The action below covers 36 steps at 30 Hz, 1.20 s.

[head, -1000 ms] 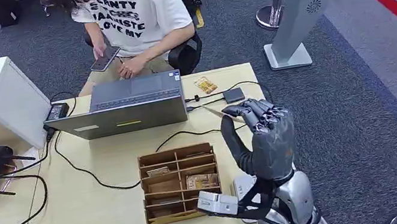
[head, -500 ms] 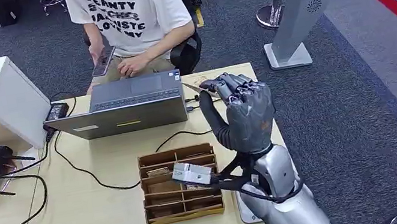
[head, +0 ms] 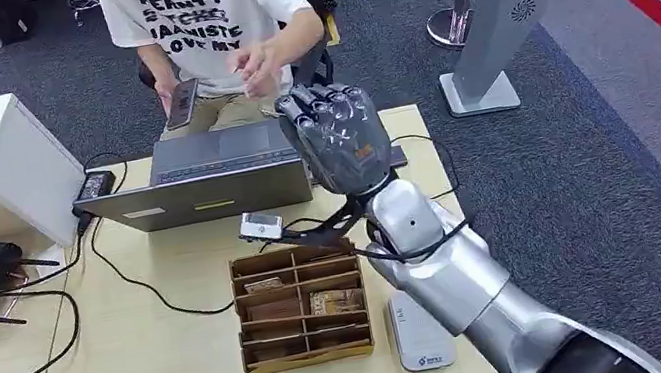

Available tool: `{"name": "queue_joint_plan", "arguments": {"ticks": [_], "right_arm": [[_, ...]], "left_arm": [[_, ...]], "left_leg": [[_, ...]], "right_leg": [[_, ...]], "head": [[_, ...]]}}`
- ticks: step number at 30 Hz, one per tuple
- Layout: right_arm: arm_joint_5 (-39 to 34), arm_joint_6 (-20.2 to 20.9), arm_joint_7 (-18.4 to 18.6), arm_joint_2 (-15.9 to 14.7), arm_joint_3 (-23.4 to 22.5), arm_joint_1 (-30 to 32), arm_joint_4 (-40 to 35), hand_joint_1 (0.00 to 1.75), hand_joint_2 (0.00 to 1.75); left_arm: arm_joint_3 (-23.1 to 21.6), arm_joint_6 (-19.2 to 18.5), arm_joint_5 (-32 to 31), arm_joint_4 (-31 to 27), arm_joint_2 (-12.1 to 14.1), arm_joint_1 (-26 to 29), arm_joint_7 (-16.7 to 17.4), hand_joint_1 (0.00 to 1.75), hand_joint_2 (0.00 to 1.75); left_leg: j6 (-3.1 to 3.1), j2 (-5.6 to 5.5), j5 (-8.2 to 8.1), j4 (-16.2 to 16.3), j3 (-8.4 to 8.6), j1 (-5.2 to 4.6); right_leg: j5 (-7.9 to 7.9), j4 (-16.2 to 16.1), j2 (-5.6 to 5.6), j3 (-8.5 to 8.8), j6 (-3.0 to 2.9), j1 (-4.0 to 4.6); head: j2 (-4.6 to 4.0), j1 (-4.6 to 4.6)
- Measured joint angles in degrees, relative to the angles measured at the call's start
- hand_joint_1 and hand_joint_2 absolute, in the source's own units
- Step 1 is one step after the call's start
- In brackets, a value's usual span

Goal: Pass the card to the sensor for recognition and then transmit it.

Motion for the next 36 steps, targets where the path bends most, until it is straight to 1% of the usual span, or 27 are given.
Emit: {"name": "queue_joint_plan", "arguments": {"ticks": [3, 6, 11, 12, 13, 17, 18, 21, 26, 29, 33, 36], "right_arm": [[1.55, -0.11, 0.75, -0.09, 0.28, -2.85, 4.9, 1.75, 1.75], [3.2, -0.22, 1.27, -0.13, 0.48, -4.51, 8.26, 1.75, 1.75], [4.4, -0.35, 1.62, -0.18, 1.14, -6.03, 11.88, 1.75, 1.75], [4.46, -0.35, 1.62, -0.2, 1.25, -6.11, 12.3, 0.61, 1.75], [4.46, -0.37, 1.64, -0.22, 1.31, -6.2, 12.71, 0.0, 1.75], [4.62, -0.33, 1.77, -0.31, 1.62, -6.31, 14.04, 0.0, 1.75], [4.66, -0.22, 1.91, -0.33, 1.7, -6.31, 14.39, 0.0, 0.0], [4.68, 0.13, 2.28, -0.33, 1.95, -6.29, 15.36, 0.0, 0.0], [3.72, -0.02, 1.62, -0.35, 2.6, -5.83, 15.92, 0.0, 0.0], [1.68, -0.46, 0.9, -0.35, 2.76, -5.08, 15.64, 0.0, 0.0], [-4.11, -1.05, -1.26, -0.33, 2.8, -0.45, 10.3, 0.0, 0.0], [-5.59, -1.05, -1.79, -0.33, 2.97, 1.7, 7.29, 0.0, 0.0]], "left_arm": [[-0.9, -0.2, -0.31, 0.0, 0.04, -0.26, 0.13, 0.0, 0.0], [-1.55, -0.44, -0.33, 0.0, 0.11, -0.47, 0.15, 0.0, 0.0], [-2.17, -0.61, -0.31, 0.0, 0.11, -0.59, 0.15, 0.0, 0.0], [-2.25, -0.63, -0.31, 0.0, 0.13, -0.6, 0.15, 0.0, 0.0], [-2.27, -0.63, -0.31, 0.0, 0.13, -0.6, 0.15, 0.0, 0.0], [-2.32, -0.68, -0.2, 0.0, 0.15, -0.6, 0.15, 0.0, 0.0], [-2.34, -0.68, -0.07, 0.0, 0.15, -0.6, 0.15, 0.0, 0.0], [-2.34, -0.68, 0.35, 0.0, 0.17, -0.58, 0.15, 0.0, 0.0], [-2.34, -0.63, 0.96, 0.0, 0.17, -0.56, 0.11, 0.0, 0.0], [-2.34, -0.48, 1.62, 0.0, 0.17, -0.53, 0.11, 0.0, 0.0], [-2.34, 0.35, 3.1, 0.02, 0.17, -0.21, -0.04, 0.0, 0.0], [-2.34, 0.72, 3.52, 0.02, 0.17, 0.08, -0.3, 0.0, 0.0]], "left_leg": [[0.0, -0.02, 0.0, 0.01, -0.01, 0.0], [0.0, -0.02, 0.0, 0.01, -0.01, 0.0], [0.0, -0.02, 0.0, 0.01, -0.01, 0.0], [0.0, -0.02, 0.0, 0.01, -0.01, 0.0], [0.0, -0.02, 0.0, 0.01, -0.01, 0.0], [0.0, -0.01, 0.0, 0.01, -0.01, 0.0], [0.0, -0.01, 0.0, 0.01, -0.01, 0.0], [0.0, -0.01, 0.0, 0.01, -0.01, 0.0], [0.0, -0.01, 0.0, 0.01, -0.01, 0.0], [0.0, -0.01, 0.0, 0.01, -0.01, 0.0], [0.0, -0.02, -0.02, 0.0, -0.02, 0.0], [0.0, -0.01, -0.02, 0.0, -0.03, 0.0]], "right_leg": [[0.0, -0.01, -0.02, 0.0, 0.0, 0.0], [0.0, -0.01, 0.0, -0.01, 0.0, 0.0], [0.0, -0.01, -0.01, -0.02, 0.0, 0.0], [0.0, -0.01, -0.01, -0.02, 0.0, 0.0], [0.0, -0.01, -0.01, -0.02, 0.0, 0.0], [0.0, -0.01, 0.0, -0.02, 0.0, 0.0], [0.0, -0.01, 0.0, -0.02, 0.0, 0.0], [0.0, -0.01, -0.01, -0.02, 0.0, 0.0], [0.0, -0.01, 0.0, -0.02, 0.0, 0.0], [0.0, -0.01, 0.0, -0.01, 0.0, 0.0], [-0.01, -0.01, 0.0, -0.02, 0.0, 0.0], [-0.01, -0.01, 0.0, -0.05, 0.01, 0.0]], "head": [[0.0, 0.02], [0.0, 0.02], [0.0, 0.0], [0.0, 0.02], [0.0, 0.02], [0.0, 0.02], [0.0, 0.02], [0.0, 0.02], [0.0, 0.02], [0.0, 0.0], [0.0, 0.0], [0.0, 0.0]]}}
